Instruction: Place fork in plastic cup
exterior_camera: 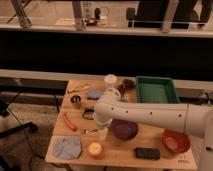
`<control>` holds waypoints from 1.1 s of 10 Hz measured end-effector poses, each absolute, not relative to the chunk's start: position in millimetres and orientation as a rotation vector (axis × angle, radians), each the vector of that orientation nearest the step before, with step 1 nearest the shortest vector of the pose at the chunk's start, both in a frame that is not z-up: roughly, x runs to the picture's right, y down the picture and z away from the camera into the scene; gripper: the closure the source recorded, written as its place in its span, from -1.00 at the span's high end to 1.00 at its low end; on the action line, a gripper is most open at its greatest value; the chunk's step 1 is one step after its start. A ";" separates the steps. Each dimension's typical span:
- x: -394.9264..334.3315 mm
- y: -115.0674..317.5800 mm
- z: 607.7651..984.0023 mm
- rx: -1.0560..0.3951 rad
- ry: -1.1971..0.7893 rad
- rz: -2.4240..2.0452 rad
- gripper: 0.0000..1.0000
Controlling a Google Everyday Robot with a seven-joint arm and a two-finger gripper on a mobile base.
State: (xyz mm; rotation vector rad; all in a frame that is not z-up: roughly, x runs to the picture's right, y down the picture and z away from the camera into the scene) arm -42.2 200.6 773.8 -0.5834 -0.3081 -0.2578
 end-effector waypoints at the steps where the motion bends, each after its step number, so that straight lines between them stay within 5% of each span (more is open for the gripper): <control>1: -44.6 202.3 775.3 -0.584 -0.310 -0.260 0.60; 11: -37.4 204.5 792.9 -0.575 -0.308 -0.271 0.60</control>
